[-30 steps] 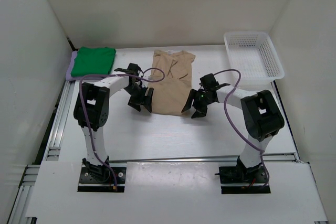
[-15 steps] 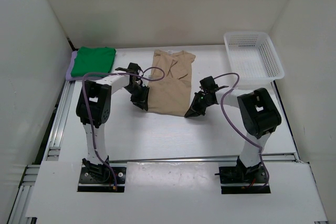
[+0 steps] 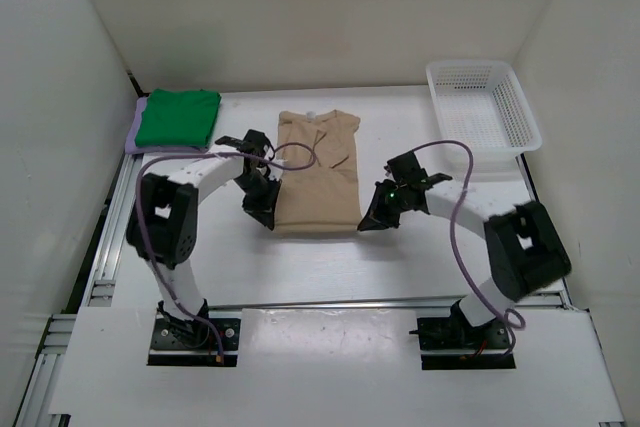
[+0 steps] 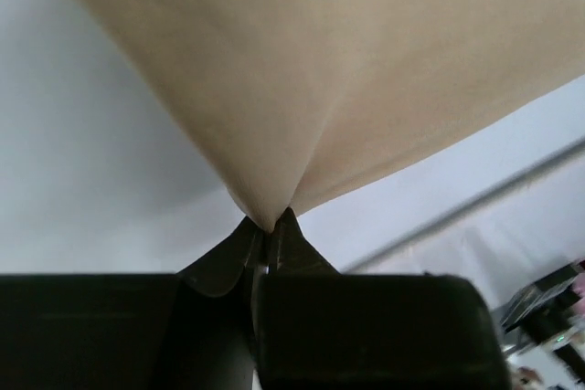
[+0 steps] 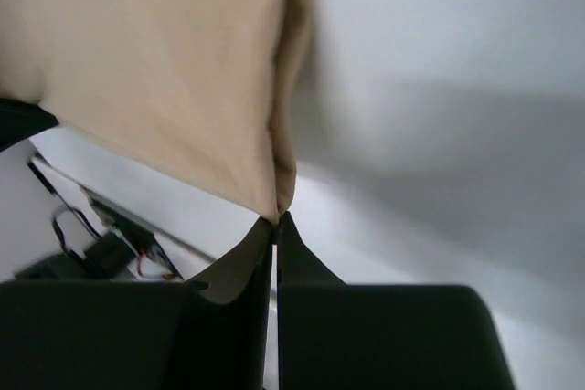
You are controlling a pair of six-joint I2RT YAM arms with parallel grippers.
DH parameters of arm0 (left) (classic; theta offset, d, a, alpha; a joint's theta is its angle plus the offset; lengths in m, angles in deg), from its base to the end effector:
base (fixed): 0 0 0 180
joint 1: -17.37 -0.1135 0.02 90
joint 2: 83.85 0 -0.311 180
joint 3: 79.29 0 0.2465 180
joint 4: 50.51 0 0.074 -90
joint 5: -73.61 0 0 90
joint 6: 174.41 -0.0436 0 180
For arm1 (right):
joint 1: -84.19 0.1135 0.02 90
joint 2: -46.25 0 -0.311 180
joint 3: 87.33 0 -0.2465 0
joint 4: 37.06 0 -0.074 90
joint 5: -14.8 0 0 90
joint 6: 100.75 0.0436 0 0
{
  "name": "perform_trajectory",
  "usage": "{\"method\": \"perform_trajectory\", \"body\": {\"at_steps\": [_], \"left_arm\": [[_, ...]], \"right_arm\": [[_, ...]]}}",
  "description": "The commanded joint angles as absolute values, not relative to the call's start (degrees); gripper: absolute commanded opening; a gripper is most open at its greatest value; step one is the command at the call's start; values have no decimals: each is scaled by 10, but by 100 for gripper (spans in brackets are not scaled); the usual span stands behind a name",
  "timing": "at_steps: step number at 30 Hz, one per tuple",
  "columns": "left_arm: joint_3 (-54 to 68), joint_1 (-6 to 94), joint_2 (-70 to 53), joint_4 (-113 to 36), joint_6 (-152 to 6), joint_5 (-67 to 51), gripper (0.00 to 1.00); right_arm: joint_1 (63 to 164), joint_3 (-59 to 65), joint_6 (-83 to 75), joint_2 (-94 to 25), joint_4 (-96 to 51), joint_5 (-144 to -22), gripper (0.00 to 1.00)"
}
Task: Fold and stack the t-shirts
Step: Grab one side of the 2/3 rectangular tshirt with both arms, then fold the long partially folded tshirt into a neat square
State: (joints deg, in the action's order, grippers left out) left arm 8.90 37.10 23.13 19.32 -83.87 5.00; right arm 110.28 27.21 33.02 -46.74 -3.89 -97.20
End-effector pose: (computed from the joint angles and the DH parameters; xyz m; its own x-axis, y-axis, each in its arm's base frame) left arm 0.3212 -0.1321 0.2170 -0.9440 0.3292 -0.0206 0.3137 0.8766 -0.3648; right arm 0.2720 0.1514 0.2104 -0.9615 0.2433 -0.1274 0.1285 0.8084 0.5744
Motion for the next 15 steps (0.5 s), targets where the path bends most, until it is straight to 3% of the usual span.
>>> {"method": "perform_trajectory", "body": {"at_steps": [1,9,15], "left_arm": [[46,407,117,311,-844,-13,10],[17,448,-49,456,-844,-100,10],[3,470,-174,456,-844,-136,10]], "right_arm": [[1145,313,308,-359,37,-933,0],[1306,353,402,-170,142,-856,0],[1376,308,457,-119,188,-803,0]]}}
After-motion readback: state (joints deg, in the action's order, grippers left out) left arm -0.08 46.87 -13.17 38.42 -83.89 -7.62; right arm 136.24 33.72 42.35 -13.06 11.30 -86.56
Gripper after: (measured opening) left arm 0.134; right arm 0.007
